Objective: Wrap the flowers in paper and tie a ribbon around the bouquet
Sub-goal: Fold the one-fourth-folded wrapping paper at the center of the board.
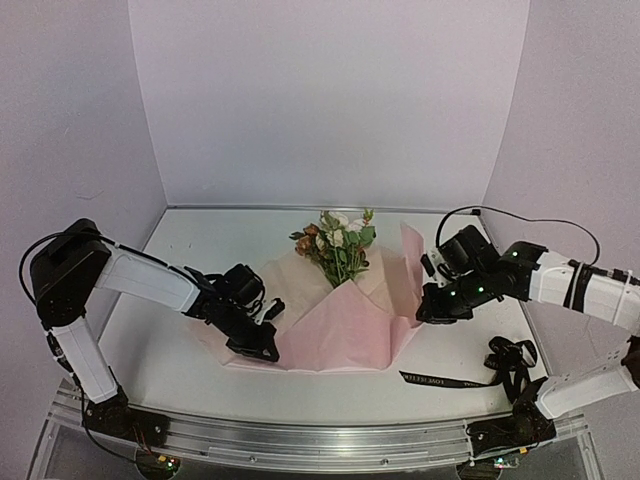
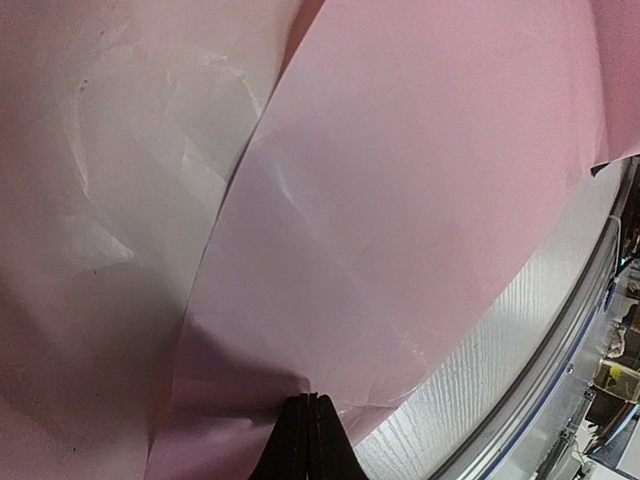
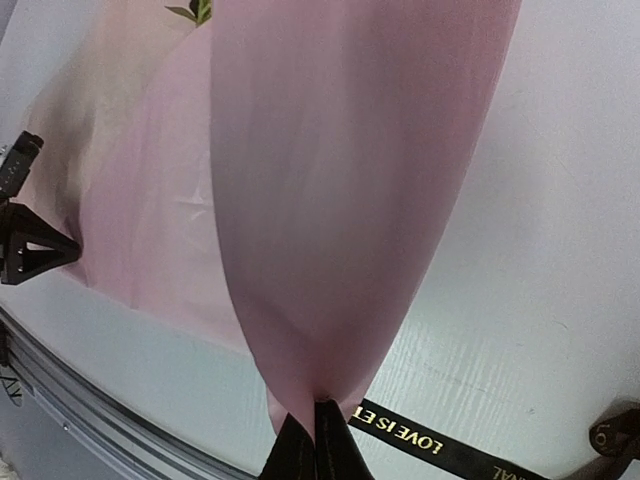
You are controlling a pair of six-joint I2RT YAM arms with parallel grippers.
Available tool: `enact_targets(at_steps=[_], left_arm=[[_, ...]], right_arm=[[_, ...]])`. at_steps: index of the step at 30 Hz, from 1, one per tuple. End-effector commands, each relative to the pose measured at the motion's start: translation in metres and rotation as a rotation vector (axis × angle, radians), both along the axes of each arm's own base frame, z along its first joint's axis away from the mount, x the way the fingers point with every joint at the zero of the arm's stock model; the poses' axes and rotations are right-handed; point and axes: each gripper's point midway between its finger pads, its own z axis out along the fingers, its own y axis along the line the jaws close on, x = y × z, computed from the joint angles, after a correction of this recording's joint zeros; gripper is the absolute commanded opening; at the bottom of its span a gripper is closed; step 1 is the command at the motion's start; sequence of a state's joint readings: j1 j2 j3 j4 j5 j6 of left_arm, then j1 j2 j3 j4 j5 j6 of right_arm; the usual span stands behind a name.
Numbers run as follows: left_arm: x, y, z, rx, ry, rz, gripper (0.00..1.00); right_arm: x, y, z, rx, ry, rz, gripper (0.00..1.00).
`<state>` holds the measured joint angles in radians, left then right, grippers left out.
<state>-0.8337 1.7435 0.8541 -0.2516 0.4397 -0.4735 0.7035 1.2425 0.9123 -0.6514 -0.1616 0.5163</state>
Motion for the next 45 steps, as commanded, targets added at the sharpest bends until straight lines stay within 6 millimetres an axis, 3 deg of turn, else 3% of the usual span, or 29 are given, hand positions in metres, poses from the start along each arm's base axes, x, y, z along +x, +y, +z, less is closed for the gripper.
enact_targets(at_steps=[1, 10, 18, 21, 26, 28, 31, 37, 45], left_arm=[[0.0, 0.001, -0.008, -0.001, 0.004, 0.01, 0.01], [-0.001, 0.0, -0.006, -0.01, 0.0, 0.006, 0.0], [0.005, -0.003, 0.012, -0.025, -0.029, 0.005, 0.02], [0.016, -0.007, 0.035, -0.06, -0.043, 0.018, 0.05], [0.058, -0.02, 0.096, -0.235, -0.065, 0.08, 0.15], [0.077, -0.027, 0.122, -0.324, -0.078, 0.085, 0.22], [0.108, -0.035, 0.141, -0.381, -0.108, 0.083, 0.38], [0.152, -0.057, 0.134, -0.379, -0.126, 0.043, 0.56], [0.165, -0.074, 0.105, -0.359, -0.098, -0.043, 0.65]], right_arm=[[0.007, 0.041, 0.016, 0.101, 0.027, 0.02, 0.0], [0.034, 0.126, 0.004, 0.236, 0.144, -0.014, 0.0], [0.049, 0.157, -0.023, 0.259, 0.206, -0.013, 0.0], [0.049, 0.158, -0.034, 0.246, 0.215, -0.003, 0.0], [0.05, 0.163, -0.041, 0.258, 0.212, 0.023, 0.0], [0.05, 0.167, -0.041, 0.275, 0.213, 0.039, 0.0], [0.048, 0.176, -0.038, 0.31, 0.215, 0.078, 0.0], [0.046, 0.18, -0.041, 0.317, 0.228, 0.113, 0.0], [0.043, 0.177, -0.047, 0.297, 0.229, 0.141, 0.0]])
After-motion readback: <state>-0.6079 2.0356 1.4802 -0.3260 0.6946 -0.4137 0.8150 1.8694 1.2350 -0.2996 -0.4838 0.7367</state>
